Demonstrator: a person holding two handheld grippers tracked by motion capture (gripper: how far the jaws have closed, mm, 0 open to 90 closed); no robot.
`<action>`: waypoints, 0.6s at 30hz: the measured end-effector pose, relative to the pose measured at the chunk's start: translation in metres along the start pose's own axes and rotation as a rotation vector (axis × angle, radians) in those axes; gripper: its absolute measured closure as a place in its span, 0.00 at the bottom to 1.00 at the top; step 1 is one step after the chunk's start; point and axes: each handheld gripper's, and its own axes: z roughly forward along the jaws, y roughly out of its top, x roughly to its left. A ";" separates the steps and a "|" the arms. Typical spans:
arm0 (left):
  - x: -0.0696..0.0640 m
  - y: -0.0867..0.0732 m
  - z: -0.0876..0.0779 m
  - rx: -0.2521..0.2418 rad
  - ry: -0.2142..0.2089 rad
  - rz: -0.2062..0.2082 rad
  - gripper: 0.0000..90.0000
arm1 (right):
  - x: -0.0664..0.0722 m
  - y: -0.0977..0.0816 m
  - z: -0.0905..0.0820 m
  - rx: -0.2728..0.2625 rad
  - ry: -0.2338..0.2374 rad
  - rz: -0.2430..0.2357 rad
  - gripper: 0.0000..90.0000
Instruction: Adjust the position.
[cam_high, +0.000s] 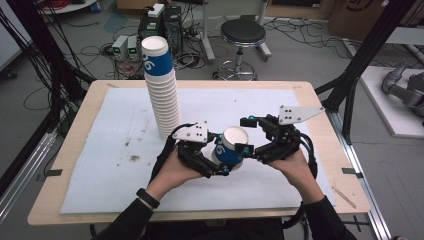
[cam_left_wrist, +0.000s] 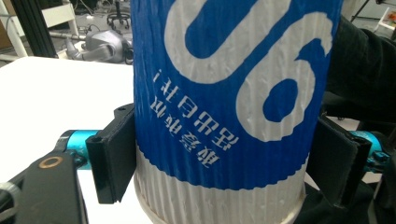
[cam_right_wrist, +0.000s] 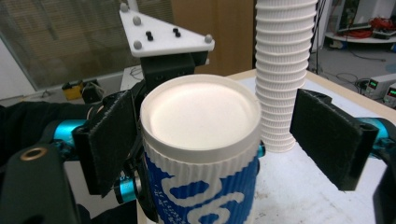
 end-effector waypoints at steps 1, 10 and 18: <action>0.000 0.000 -0.001 -0.004 0.005 -0.007 0.22 | -0.001 0.000 -0.001 -0.005 0.003 -0.003 0.17; 0.004 0.001 -0.015 0.035 0.011 -0.013 0.22 | -0.002 0.007 -0.013 0.004 -0.012 -0.008 0.17; 0.004 0.007 -0.024 0.113 0.021 -0.003 0.23 | -0.004 0.007 -0.014 0.027 -0.014 -0.005 0.17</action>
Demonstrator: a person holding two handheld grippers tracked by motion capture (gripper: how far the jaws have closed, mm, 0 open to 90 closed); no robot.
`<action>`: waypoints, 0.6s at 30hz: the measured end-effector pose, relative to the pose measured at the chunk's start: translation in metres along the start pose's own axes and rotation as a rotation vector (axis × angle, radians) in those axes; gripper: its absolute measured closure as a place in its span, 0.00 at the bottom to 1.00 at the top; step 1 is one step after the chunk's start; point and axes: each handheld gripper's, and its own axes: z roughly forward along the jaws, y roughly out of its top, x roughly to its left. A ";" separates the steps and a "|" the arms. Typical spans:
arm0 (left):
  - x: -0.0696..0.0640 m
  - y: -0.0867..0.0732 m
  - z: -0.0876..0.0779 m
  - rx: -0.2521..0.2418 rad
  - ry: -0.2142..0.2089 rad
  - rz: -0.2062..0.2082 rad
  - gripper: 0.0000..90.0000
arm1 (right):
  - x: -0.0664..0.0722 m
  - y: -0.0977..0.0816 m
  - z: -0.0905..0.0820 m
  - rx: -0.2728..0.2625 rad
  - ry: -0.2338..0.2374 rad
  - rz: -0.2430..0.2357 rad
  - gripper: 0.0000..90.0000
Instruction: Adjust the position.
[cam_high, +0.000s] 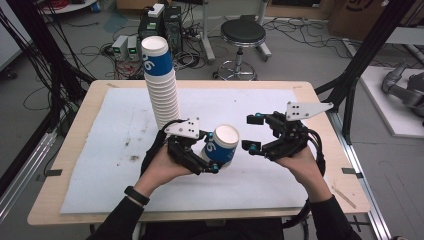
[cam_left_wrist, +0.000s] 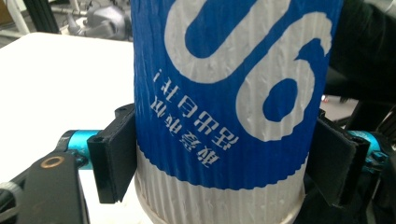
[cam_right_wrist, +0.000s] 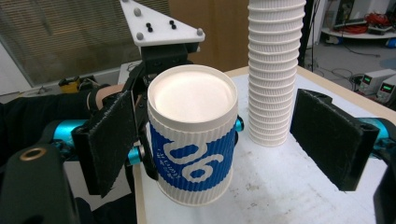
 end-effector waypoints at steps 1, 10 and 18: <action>0.000 0.001 -0.001 0.011 -0.001 0.003 0.23 | 0.000 0.000 0.000 0.004 0.002 0.003 0.17; -0.004 0.004 0.000 0.096 0.011 0.020 0.23 | 0.003 -0.001 0.013 0.053 0.005 -0.013 0.17; -0.008 0.008 0.005 0.156 0.022 0.043 0.24 | 0.007 -0.002 0.027 0.103 0.026 -0.021 0.17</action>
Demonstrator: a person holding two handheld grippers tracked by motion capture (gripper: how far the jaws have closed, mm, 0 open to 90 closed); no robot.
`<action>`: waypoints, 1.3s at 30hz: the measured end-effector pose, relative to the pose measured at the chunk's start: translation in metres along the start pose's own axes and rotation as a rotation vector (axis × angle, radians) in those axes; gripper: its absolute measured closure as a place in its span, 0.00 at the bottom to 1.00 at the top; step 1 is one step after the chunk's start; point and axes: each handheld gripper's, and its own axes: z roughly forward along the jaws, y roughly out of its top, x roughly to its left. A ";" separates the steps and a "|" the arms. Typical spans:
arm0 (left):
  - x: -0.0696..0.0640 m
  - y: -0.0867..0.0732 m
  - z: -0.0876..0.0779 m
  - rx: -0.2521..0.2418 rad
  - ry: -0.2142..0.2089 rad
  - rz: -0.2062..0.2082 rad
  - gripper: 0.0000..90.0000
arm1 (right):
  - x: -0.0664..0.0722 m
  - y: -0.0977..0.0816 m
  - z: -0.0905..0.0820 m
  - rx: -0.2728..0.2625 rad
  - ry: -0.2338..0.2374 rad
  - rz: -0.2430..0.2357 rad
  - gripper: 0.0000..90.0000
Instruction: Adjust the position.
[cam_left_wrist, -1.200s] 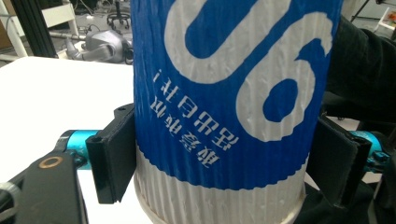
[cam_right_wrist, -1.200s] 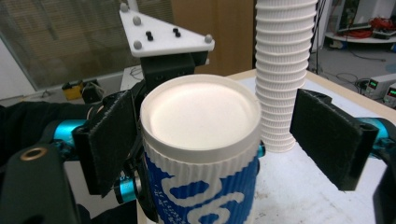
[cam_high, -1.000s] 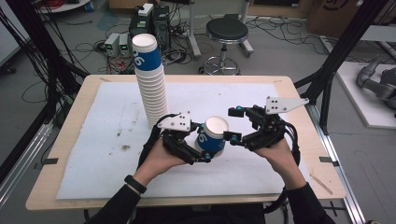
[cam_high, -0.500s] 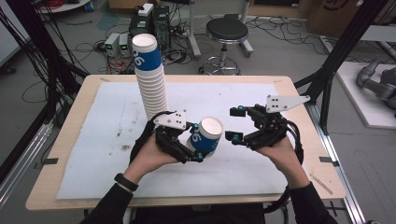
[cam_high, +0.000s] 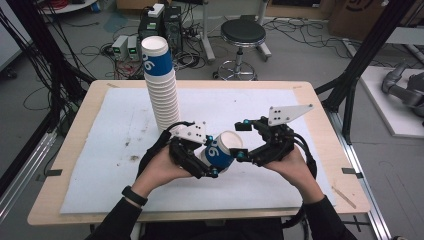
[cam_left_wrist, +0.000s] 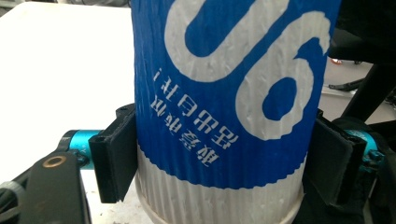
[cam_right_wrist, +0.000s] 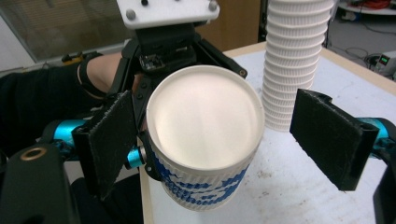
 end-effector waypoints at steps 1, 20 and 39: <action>0.000 0.000 0.000 0.007 0.001 0.002 0.24 | 0.001 0.000 0.003 0.012 0.007 0.000 0.17; -0.001 0.001 -0.001 0.005 -0.005 0.016 0.23 | -0.001 -0.004 0.014 0.094 0.051 -0.012 0.33; 0.008 -0.011 -0.011 -0.247 -0.016 -0.083 0.16 | -0.006 -0.004 -0.004 -0.053 0.040 0.010 0.33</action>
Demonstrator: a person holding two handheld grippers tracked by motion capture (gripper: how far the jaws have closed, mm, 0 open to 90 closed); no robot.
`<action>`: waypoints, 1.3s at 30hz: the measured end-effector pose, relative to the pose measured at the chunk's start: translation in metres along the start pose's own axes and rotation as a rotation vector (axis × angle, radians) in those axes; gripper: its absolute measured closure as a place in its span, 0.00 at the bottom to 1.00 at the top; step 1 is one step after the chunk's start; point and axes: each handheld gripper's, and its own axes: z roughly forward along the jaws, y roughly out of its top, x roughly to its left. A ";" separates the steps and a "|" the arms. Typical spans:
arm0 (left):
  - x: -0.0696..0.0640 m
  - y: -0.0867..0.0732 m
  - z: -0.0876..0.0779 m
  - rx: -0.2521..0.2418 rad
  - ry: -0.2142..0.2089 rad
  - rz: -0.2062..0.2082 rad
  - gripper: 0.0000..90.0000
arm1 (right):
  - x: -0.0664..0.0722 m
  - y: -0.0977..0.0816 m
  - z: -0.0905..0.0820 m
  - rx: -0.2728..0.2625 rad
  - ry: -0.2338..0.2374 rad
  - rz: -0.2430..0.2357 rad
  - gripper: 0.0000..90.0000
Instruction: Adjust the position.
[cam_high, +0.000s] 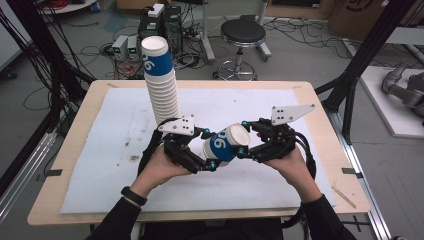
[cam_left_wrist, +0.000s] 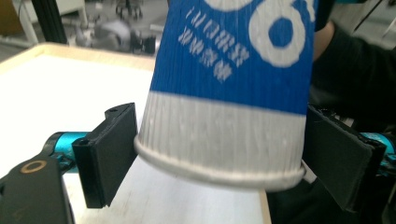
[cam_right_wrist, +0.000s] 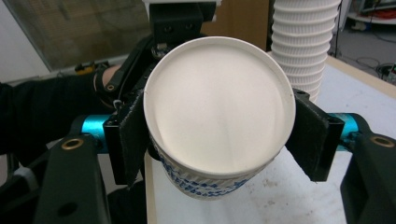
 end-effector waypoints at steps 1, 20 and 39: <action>0.000 -0.001 -0.001 -0.018 -0.003 -0.004 0.16 | 0.000 0.000 0.000 0.000 0.000 0.000 0.33; 0.001 -0.009 0.008 -0.096 -0.004 -0.007 0.16 | 0.001 -0.002 0.002 -0.095 0.001 0.034 0.33; -0.001 -0.004 -0.001 -0.072 0.003 0.025 0.20 | 0.000 -0.004 0.001 -0.081 0.015 0.024 0.32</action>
